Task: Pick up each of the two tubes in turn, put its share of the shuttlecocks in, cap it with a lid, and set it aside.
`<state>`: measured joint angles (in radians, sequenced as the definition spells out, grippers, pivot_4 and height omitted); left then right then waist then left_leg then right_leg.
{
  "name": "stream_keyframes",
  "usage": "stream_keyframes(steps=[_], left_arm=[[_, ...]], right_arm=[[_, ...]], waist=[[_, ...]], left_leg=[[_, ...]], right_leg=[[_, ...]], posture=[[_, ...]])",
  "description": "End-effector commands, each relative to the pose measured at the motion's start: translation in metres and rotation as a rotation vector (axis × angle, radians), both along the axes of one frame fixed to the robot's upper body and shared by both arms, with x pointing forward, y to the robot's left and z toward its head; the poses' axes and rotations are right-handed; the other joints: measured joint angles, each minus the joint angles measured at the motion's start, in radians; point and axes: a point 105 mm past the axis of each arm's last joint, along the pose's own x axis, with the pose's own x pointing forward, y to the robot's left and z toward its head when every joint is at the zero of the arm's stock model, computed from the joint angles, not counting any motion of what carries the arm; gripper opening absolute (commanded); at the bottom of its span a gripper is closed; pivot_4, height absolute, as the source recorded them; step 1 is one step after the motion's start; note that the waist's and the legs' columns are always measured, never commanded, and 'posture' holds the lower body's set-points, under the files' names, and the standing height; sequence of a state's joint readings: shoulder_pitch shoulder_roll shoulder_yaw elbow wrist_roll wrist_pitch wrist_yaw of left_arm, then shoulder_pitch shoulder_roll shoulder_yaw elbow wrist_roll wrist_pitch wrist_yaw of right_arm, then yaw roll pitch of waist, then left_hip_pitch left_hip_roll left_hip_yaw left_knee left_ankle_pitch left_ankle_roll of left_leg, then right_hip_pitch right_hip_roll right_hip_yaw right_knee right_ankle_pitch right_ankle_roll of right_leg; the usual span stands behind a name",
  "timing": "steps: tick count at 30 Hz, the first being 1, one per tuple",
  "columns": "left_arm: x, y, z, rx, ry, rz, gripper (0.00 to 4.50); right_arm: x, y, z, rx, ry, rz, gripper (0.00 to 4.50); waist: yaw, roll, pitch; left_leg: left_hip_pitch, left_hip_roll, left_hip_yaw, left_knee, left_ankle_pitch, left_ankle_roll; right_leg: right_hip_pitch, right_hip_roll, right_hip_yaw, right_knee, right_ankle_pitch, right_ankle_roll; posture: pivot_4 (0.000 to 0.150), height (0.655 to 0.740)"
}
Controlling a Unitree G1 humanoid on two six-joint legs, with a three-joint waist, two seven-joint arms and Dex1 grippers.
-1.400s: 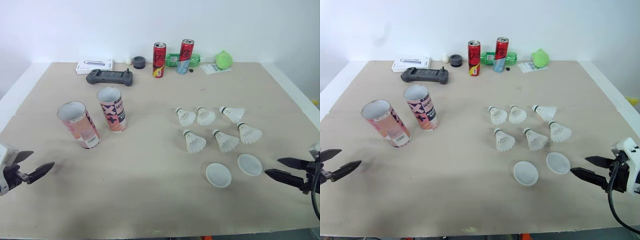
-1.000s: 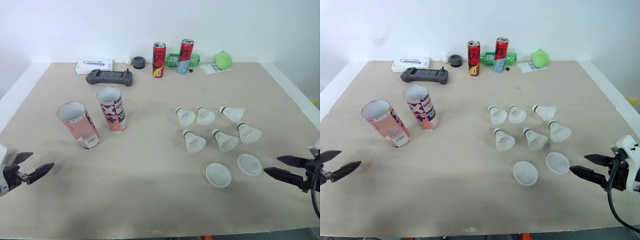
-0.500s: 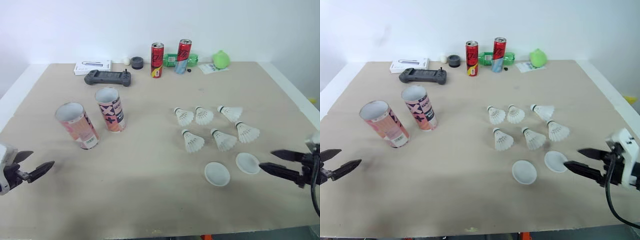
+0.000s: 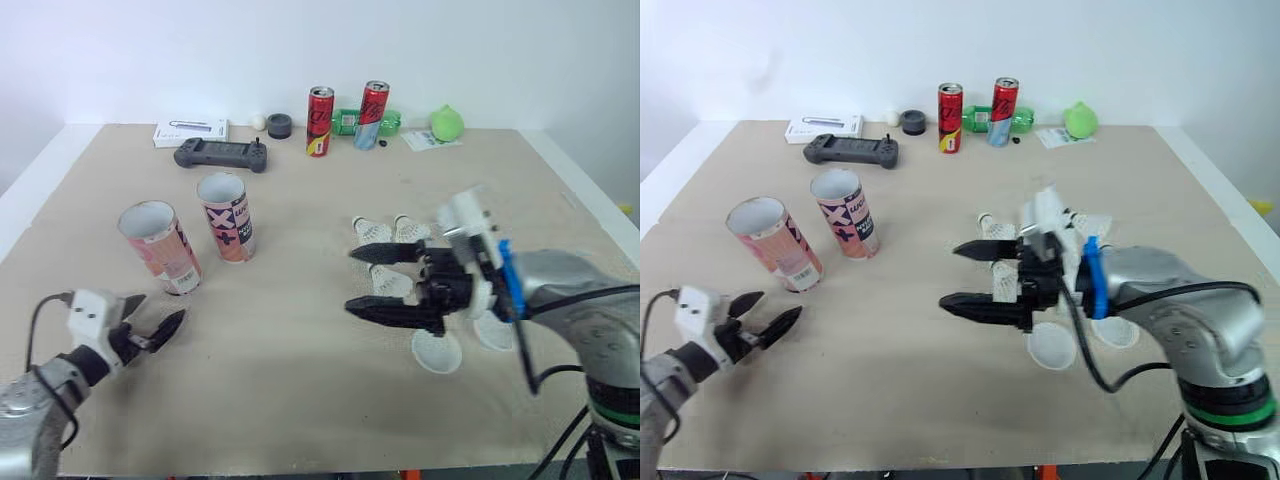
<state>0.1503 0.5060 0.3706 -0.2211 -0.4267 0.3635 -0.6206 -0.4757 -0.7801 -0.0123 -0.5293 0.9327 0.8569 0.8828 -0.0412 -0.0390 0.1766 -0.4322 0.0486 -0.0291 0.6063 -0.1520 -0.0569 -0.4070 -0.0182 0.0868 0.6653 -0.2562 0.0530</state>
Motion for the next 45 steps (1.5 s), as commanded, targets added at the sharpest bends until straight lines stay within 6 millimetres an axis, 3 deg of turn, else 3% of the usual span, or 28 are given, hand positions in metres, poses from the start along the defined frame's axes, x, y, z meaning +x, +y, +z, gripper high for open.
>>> stream_keyframes(steps=[1, 5, 13, 25, 29, 33, 37, 41, 45], left_arm=[[0.011, 0.007, -0.002, 0.054, -0.007, 0.029, 4.5], [0.024, 0.013, -0.009, 0.09, 0.004, 0.044, 4.5], [0.054, 0.001, -0.014, 0.122, 0.0, -0.013, 4.5], [0.069, 0.001, -0.016, 0.139, -0.009, -0.017, 4.5], [0.069, -0.001, -0.018, 0.129, -0.015, -0.005, 3.28], [0.066, -0.001, -0.02, 0.123, -0.01, 0.003, 3.28], [0.062, 0.002, -0.018, 0.145, -0.027, 0.012, 3.28], [0.059, 0.016, 0.002, 0.25, -0.139, 0.076, 3.28], [0.051, 0.018, 0.016, 0.358, -0.22, 0.089, 3.28]], right_arm=[[0.002, 0.005, 0.002, 0.015, -0.057, 0.023, 4.39], [0.004, 0.009, -0.001, 0.024, -0.067, 0.031, 4.39], [0.003, 0.016, -0.006, 0.049, -0.071, 0.019, 4.39], [0.005, 0.021, -0.007, 0.067, -0.075, 0.007, 4.39], [0.005, 0.021, -0.008, 0.069, -0.074, 0.006, 4.5], [0.004, 0.02, -0.012, 0.059, -0.069, -0.005, 4.5], [0.011, 0.013, -0.024, 0.023, -0.08, -0.12, 4.5], [0.019, -0.001, -0.05, -0.033, -0.095, -0.366, 4.5], [0.017, -0.009, -0.07, -0.049, -0.028, -0.545, 4.5]], waist=[[-0.001, 0.0, 0.0], [-0.002, 0.001, -0.001], [0.001, 0.004, -0.002], [0.0, 0.006, -0.004], [-0.001, 0.007, -0.004], [-0.002, 0.007, -0.004], [-0.004, 0.007, -0.004], [-0.004, 0.006, -0.005], [-0.008, 0.005, -0.005]], left_leg=[[0.001, 0.0, 0.0, 0.0, 0.0, 0.0], [0.002, 0.003, 0.0, 0.0, 0.0, 0.0], [0.004, 0.003, 0.0, 0.0, 0.004, 0.004], [0.005, 0.003, 0.001, 0.0, 0.004, 0.004], [0.006, 0.003, 0.001, 0.0, 0.004, 0.004], [0.006, 0.003, 0.001, 0.0, 0.004, 0.004], [0.006, 0.003, 0.001, 0.0, 0.004, 0.004], [0.006, 0.003, 0.003, -0.003, 0.004, 0.004], [0.006, 0.004, 0.004, -0.006, 0.004, 0.004]], right_leg=[[0.0, 0.001, 0.0, 0.001, 0.0, 0.0], [0.001, 0.004, 0.0, 0.001, 0.0, -0.006], [0.003, 0.003, 0.0, 0.001, 0.003, -0.006], [0.003, 0.003, 0.0, 0.001, 0.005, -0.007], [0.003, 0.003, 0.0, 0.001, 0.005, -0.007], [0.003, 0.003, 0.0, 0.001, 0.005, -0.007], [0.003, 0.003, 0.001, 0.001, 0.005, -0.007], [0.001, 0.002, 0.002, 0.0, 0.003, -0.007], [-0.001, 0.004, 0.002, 0.001, 0.003, -0.008]], posture=[[0.15, 0.74], [0.15, 0.74], [0.15, 0.74], [0.15, 0.74], [0.15, 0.74], [0.15, 0.74], [0.15, 0.74], [0.15, 0.74], [0.15, 0.74]])
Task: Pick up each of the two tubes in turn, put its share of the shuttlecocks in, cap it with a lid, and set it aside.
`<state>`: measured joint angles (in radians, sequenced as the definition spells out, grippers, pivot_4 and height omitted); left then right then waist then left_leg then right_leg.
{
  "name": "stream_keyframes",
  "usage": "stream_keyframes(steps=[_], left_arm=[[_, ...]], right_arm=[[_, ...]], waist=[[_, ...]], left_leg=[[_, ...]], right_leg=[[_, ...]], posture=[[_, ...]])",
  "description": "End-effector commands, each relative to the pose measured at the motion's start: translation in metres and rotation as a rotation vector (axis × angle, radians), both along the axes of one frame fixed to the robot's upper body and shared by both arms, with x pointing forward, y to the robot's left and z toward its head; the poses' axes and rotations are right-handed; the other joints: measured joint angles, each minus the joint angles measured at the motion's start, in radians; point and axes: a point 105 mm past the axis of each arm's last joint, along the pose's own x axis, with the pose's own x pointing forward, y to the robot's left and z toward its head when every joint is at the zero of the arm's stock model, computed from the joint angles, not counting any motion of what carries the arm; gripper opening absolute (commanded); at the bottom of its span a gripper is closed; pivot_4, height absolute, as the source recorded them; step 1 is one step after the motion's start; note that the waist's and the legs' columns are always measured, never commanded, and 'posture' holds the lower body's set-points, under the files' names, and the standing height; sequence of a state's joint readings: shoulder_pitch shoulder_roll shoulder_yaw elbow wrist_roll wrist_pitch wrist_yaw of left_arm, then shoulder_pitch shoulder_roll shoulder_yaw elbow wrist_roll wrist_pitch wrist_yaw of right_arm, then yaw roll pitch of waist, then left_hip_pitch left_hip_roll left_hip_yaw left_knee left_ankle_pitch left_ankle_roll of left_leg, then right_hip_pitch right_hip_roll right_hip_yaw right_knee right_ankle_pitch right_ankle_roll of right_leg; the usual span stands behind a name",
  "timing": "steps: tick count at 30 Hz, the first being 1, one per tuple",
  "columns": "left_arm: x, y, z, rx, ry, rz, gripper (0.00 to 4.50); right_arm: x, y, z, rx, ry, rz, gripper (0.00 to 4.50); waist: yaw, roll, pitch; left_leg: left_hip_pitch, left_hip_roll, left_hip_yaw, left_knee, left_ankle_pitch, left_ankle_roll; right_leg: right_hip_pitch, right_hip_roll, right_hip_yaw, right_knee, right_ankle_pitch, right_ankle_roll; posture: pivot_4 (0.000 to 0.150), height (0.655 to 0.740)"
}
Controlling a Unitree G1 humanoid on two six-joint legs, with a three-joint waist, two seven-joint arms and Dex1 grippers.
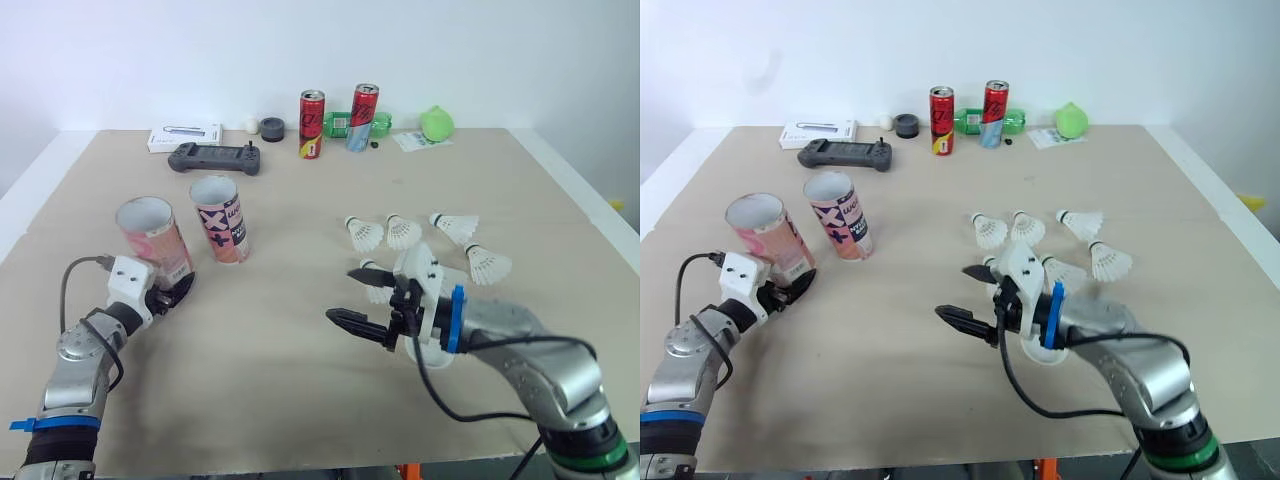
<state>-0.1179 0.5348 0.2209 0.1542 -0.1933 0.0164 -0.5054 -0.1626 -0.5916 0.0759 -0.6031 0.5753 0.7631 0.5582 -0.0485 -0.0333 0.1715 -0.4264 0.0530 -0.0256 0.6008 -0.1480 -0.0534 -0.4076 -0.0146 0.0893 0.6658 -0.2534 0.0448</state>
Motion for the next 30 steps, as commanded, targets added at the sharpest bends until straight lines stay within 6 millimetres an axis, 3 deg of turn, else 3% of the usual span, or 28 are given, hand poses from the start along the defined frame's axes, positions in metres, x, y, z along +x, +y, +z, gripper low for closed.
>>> stream_keyframes(steps=[1, 6, 12, 17, 23, 30], left_arm=[[-0.01, 0.009, 0.013, 0.147, -0.058, 0.025, 3.28], [-0.019, 0.001, 0.013, 0.272, -0.077, -0.011, 3.28], [-0.016, 0.0, 0.019, 0.294, -0.104, 0.002, 3.28], [-0.013, -0.002, 0.021, 0.284, -0.114, -0.004, 3.28], [-0.01, -0.002, 0.025, 0.307, -0.125, -0.013, 3.28], [-0.024, -0.003, 0.022, 0.451, -0.127, -0.029, 3.28]], right_arm=[[-0.004, -0.002, 0.003, -0.003, -0.039, -0.119, 4.5], [0.005, -0.001, -0.01, -0.004, -0.004, -0.26, 4.5], [0.009, -0.001, -0.014, -0.003, 0.021, -0.306, 4.5], [-0.005, 0.005, -0.003, 0.043, 0.012, -0.219, 4.5], [-0.014, -0.015, 0.002, 0.017, 0.017, -0.254, 4.5], [0.005, -0.02, -0.006, 0.032, 0.031, -0.373, 4.5]], waist=[[0.0, -0.001, 0.0], [0.001, -0.002, 0.0], [0.001, -0.002, 0.0], [0.002, -0.002, 0.0], [0.003, -0.004, 0.0], [-0.001, -0.005, 0.0]], left_leg=[[0.0, 0.001, 0.0, 0.0, 0.0, 0.0], [0.0, 0.001, 0.002, 0.0, 0.0, -0.001], [0.0, 0.001, 0.006, 0.0, -0.001, -0.001], [-0.002, 0.001, 0.006, 0.0, -0.001, -0.001], [-0.004, 0.0, 0.005, 0.0, -0.001, -0.002], [-0.002, 0.001, 0.007, 0.0, -0.002, -0.003]], right_leg=[[0.0, 0.001, 0.0, 0.0, 0.0, 0.0], [0.0, 0.0, 0.001, 0.0, 0.0, -0.001], [-0.001, -0.003, 0.002, -0.001, 0.0, 0.0], [-0.002, -0.002, 0.002, -0.001, -0.002, 0.001], [-0.002, -0.002, 0.002, -0.002, -0.003, 0.003], [-0.002, -0.002, 0.004, -0.001, -0.003, 0.002]], posture=[[0.15, 0.74], [0.15, 0.74], [0.15, 0.74], [0.15, 0.74], [0.15, 0.74], [0.15, 0.74]])
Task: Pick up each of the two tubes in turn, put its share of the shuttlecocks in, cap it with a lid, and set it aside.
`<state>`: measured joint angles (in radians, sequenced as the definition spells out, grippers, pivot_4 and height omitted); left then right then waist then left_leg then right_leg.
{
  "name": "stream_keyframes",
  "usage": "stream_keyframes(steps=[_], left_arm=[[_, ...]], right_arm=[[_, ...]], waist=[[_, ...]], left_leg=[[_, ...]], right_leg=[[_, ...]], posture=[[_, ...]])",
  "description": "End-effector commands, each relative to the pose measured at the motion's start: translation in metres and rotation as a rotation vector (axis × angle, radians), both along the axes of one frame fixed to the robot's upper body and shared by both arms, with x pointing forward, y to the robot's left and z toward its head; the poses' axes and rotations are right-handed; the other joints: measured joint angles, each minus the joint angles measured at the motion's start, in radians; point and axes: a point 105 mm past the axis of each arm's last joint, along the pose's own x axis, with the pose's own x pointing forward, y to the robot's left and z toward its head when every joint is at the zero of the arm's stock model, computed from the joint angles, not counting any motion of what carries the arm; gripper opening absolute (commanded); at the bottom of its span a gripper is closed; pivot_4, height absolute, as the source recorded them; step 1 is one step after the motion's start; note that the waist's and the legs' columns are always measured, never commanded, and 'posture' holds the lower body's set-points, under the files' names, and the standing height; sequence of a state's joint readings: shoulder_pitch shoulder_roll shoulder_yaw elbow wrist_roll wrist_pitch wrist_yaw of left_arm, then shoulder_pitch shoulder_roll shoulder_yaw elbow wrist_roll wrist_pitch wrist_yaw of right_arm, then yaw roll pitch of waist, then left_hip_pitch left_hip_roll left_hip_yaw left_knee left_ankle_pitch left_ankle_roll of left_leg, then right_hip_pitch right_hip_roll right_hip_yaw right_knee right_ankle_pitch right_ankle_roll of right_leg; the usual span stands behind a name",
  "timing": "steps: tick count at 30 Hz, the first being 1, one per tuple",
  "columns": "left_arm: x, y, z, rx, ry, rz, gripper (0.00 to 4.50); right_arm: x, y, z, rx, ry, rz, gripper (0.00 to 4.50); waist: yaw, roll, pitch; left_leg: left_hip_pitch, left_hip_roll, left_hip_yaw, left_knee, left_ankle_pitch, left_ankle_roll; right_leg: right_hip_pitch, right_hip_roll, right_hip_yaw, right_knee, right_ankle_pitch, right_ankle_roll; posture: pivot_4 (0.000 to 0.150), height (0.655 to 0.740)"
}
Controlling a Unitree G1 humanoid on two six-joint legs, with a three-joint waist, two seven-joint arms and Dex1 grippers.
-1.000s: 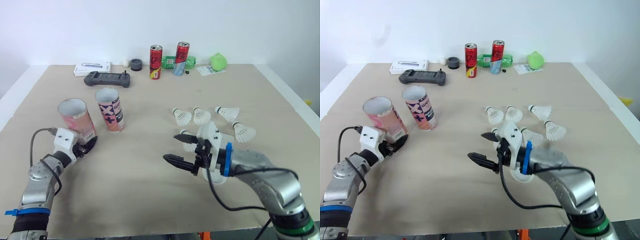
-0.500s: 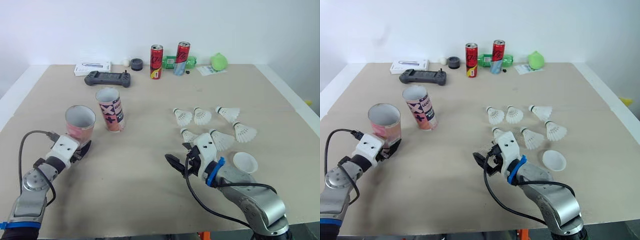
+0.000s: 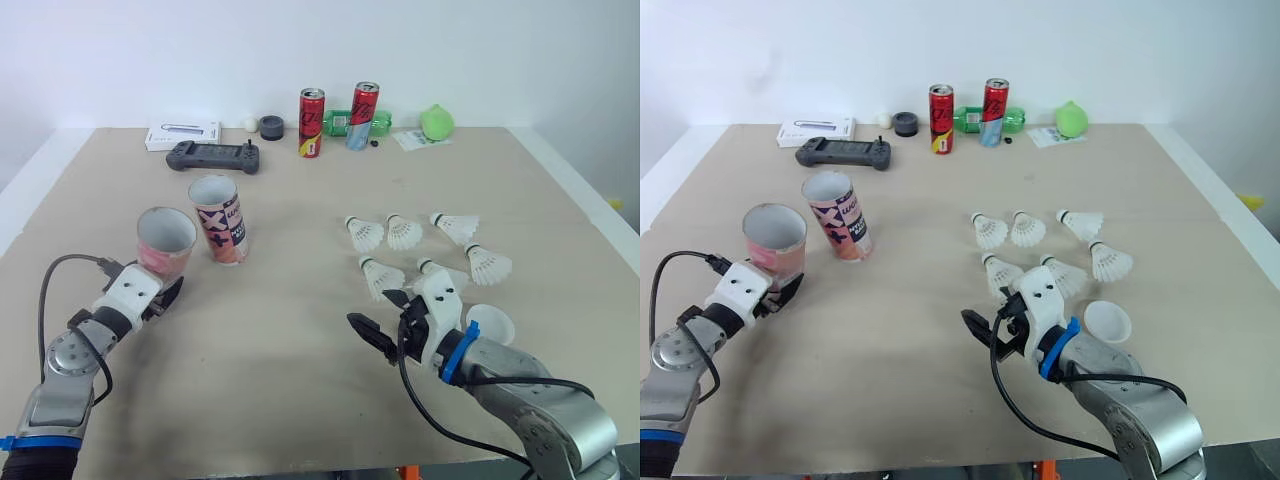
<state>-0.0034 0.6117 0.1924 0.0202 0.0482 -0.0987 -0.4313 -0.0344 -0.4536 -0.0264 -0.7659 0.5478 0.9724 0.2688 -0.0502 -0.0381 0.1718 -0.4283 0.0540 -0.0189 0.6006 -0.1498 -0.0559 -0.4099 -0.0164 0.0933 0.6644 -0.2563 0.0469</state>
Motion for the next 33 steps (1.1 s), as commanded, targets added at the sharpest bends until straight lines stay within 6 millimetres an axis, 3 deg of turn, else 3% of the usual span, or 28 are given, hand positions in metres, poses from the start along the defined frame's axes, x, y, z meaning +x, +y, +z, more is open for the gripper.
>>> stream_keyframes(steps=[1, 10, 13, 16, 20, 21, 25, 29, 33], left_arm=[[-0.007, -0.002, 0.012, 0.12, -0.056, -0.014, 3.28], [-0.012, -0.005, 0.012, 0.412, -0.067, -0.049, 3.28], [-0.011, -0.009, 0.012, 0.452, -0.075, -0.077, 3.2], [-0.01, -0.013, 0.012, 0.451, -0.082, -0.086, 3.2], [-0.009, -0.016, 0.01, 0.461, -0.077, -0.106, 3.2], [-0.009, -0.017, 0.009, 0.466, -0.074, -0.11, 3.2], [-0.007, -0.022, 0.002, 0.489, -0.037, -0.128, 3.2], [-0.005, -0.03, -0.005, 0.53, 0.014, -0.157, 3.2], [-0.006, -0.039, -0.011, 0.59, 0.059, -0.201, 3.2]], right_arm=[[0.013, 0.006, 0.006, 0.028, -0.044, -0.03, 4.5], [0.045, 0.014, -0.003, 0.094, -0.031, -0.099, 4.5], [0.051, 0.013, -0.005, 0.111, -0.026, -0.132, 3.69], [0.053, 0.013, -0.008, 0.115, -0.018, -0.146, 2.1], [0.052, 0.011, -0.011, 0.121, -0.009, -0.151, 0.29], [0.051, 0.011, -0.011, 0.123, -0.008, -0.146, 0.14], [0.038, 0.024, 0.0, 0.141, -0.052, -0.016, 0.14], [0.017, 0.043, 0.032, 0.14, -0.207, 0.259, 0.14], [0.011, 0.058, 0.051, 0.086, -0.307, 0.452, 0.14]], waist=[[0.001, 0.0, 0.0], [0.004, 0.0, 0.0], [0.003, 0.0, 0.0], [0.003, 0.0, 0.0], [0.003, 0.0, 0.0], [0.004, 0.0, 0.0], [0.004, 0.001, 0.0], [0.004, 0.002, 0.001], [0.004, 0.003, 0.0]], left_leg=[[0.0, 0.0, 0.0, 0.0, 0.0, 0.0], [-0.001, -0.001, 0.0, 0.0, 0.0, 0.0], [-0.001, -0.001, 0.0, -0.001, 0.0, 0.0], [-0.001, -0.001, 0.001, -0.002, 0.0, 0.0], [-0.001, -0.001, 0.001, -0.002, 0.0, 0.0], [-0.001, -0.001, 0.001, -0.002, 0.0, 0.0], [-0.001, -0.001, 0.001, -0.002, 0.0, 0.0], [0.0, -0.002, 0.001, -0.001, 0.0, 0.0], [0.001, -0.002, 0.001, -0.001, 0.0, 0.0]], right_leg=[[0.0, 0.0, 0.0, 0.0, 0.0, 0.0], [0.0, -0.002, 0.0, 0.0, 0.0, 0.001], [-0.001, -0.001, 0.0, 0.0, -0.001, 0.0], [-0.001, -0.001, 0.0, 0.0, -0.001, 0.0], [-0.001, -0.002, 0.0, 0.0, -0.001, 0.0], [-0.001, -0.002, 0.0, 0.0, -0.001, 0.0], [-0.001, -0.002, 0.0, 0.0, -0.001, 0.001], [0.0, -0.002, 0.0, 0.0, -0.001, 0.001], [0.002, -0.002, 0.0, 0.0, -0.001, 0.002]], posture=[[0.15, 0.74], [0.15, 0.74], [0.15, 0.74], [0.15, 0.74], [0.15, 0.74], [0.15, 0.74], [0.15, 0.74], [0.15, 0.74], [0.15, 0.74]])
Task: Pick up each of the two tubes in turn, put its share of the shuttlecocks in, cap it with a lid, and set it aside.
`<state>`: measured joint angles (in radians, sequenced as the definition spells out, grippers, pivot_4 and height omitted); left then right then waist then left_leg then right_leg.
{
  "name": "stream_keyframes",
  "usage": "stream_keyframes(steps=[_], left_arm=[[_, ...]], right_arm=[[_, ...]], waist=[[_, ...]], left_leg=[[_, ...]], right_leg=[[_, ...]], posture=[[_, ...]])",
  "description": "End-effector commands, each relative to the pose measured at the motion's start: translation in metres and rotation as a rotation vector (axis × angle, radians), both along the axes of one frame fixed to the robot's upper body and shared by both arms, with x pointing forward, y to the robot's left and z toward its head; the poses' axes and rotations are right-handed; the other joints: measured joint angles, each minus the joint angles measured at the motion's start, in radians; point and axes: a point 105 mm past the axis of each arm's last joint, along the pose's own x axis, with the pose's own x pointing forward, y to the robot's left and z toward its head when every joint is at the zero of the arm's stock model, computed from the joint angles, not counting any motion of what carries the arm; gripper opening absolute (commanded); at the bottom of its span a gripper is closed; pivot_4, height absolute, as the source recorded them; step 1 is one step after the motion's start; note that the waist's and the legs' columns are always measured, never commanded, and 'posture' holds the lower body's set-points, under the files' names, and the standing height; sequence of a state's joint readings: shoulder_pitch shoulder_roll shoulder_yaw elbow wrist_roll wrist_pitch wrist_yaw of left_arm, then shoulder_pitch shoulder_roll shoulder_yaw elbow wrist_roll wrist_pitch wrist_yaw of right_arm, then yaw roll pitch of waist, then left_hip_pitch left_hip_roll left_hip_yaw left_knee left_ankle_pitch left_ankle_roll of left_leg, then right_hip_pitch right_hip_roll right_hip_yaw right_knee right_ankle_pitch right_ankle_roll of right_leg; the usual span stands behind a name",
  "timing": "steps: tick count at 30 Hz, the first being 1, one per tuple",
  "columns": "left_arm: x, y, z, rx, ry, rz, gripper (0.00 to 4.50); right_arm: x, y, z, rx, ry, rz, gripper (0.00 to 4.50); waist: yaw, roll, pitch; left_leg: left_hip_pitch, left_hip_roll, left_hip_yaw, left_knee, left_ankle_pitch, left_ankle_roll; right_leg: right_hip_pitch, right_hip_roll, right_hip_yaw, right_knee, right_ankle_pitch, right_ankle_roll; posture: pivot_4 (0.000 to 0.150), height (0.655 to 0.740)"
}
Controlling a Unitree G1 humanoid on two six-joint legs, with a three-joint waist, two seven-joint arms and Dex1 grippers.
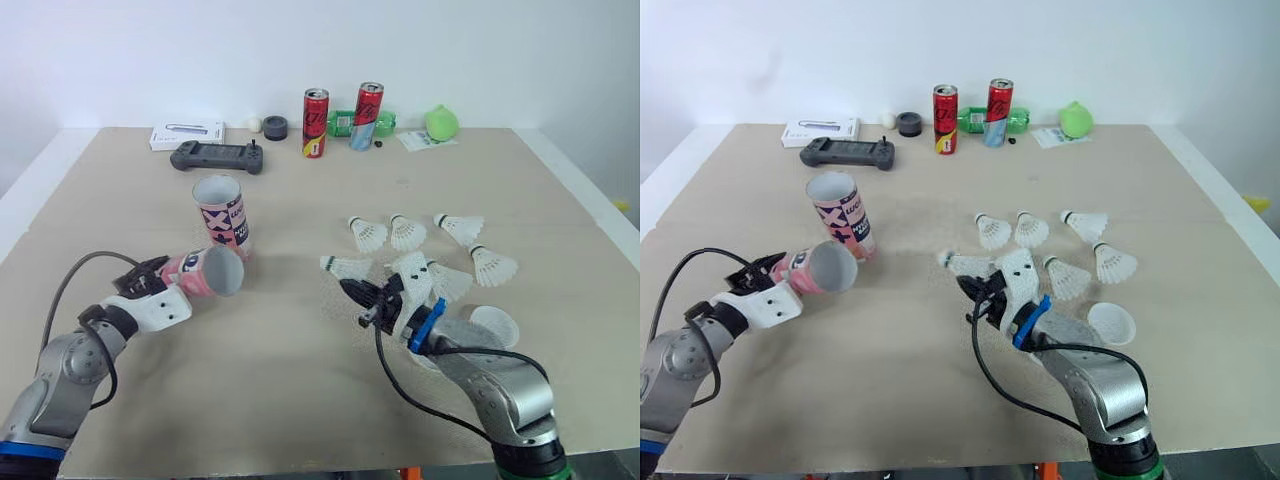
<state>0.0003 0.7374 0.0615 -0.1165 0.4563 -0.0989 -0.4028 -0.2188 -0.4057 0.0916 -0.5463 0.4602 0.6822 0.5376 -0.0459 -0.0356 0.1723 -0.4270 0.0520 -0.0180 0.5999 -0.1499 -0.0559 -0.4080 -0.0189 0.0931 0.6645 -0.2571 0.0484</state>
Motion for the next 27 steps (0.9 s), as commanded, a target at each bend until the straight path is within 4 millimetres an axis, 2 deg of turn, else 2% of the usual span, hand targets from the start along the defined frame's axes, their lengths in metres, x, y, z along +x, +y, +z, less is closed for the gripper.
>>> stream_keyframes(steps=[1, 4, 9, 18, 21, 24, 25, 27], left_arm=[[-0.006, -0.016, -0.018, 0.056, 0.1, -0.061, 3.2], [-0.005, -0.019, -0.02, 0.042, 0.11, -0.054, 3.2], [-0.005, -0.02, -0.022, 0.006, 0.117, -0.026, 3.2], [-0.008, -0.028, -0.026, -0.036, 0.116, -0.021, 3.2], [-0.008, -0.031, -0.025, -0.045, 0.112, -0.021, 3.2], [-0.005, -0.031, -0.023, -0.056, 0.103, -0.019, 3.2], [-0.004, -0.033, -0.023, -0.069, 0.104, -0.02, 3.2], [-0.004, -0.035, -0.023, -0.099, 0.111, -0.018, 3.2]], right_arm=[[-0.011, 0.023, 0.025, -0.04, -0.145, 0.192, 0.14], [-0.007, 0.042, 0.024, -0.111, -0.194, 0.278, 0.14], [-0.007, 0.078, 0.024, -0.104, -0.202, 0.386, 0.14], [-0.001, 0.114, 0.027, -0.137, -0.231, 0.512, 0.14], [-0.008, 0.121, 0.043, -0.008, -0.194, 0.538, 1.04], [-0.011, 0.108, 0.054, 0.121, -0.156, 0.492, 2.46], [-0.009, 0.101, 0.057, 0.156, -0.148, 0.461, 3.05], [-0.001, 0.085, 0.058, 0.184, -0.148, 0.357, 3.97]], waist=[[0.0, 0.0, 0.0], [0.0, 0.001, -0.001], [0.002, 0.002, -0.001], [0.001, 0.003, -0.002], [0.002, 0.003, -0.002], [0.007, 0.003, -0.003], [0.009, 0.003, -0.003], [0.012, 0.003, -0.003]], left_leg=[[0.0, 0.0, 0.0, 0.0, 0.0, 0.0], [0.001, 0.0, 0.001, 0.0, 0.0, 0.0], [0.001, 0.0, 0.0, 0.0, 0.0, 0.0], [0.001, -0.001, 0.001, 0.001, 0.0, 0.0], [0.001, -0.001, 0.0, 0.001, 0.0, 0.0], [0.0, -0.001, -0.001, 0.0, 0.0, 0.0], [-0.001, -0.002, -0.001, 0.0, 0.0, 0.0], [-0.002, -0.003, -0.001, 0.001, 0.0, 0.0]], right_leg=[[0.0, 0.0, 0.0, 0.0, 0.0, 0.0], [0.001, 0.0, 0.0, 0.0, 0.0, 0.0], [0.001, 0.0, 0.0, 0.0, -0.001, 0.0], [0.001, -0.001, 0.0, 0.0, 0.0, 0.001], [0.001, -0.001, 0.0, 0.001, 0.0, 0.001], [0.001, -0.001, -0.001, 0.001, -0.001, 0.002], [0.001, -0.001, -0.001, 0.001, -0.001, 0.003], [0.001, -0.002, -0.001, 0.001, -0.001, 0.004]], posture=[[0.15, 0.74], [0.15, 0.74], [0.15, 0.74], [0.15, 0.74], [0.15, 0.74], [0.15, 0.74], [0.15, 0.74], [0.15, 0.74]])
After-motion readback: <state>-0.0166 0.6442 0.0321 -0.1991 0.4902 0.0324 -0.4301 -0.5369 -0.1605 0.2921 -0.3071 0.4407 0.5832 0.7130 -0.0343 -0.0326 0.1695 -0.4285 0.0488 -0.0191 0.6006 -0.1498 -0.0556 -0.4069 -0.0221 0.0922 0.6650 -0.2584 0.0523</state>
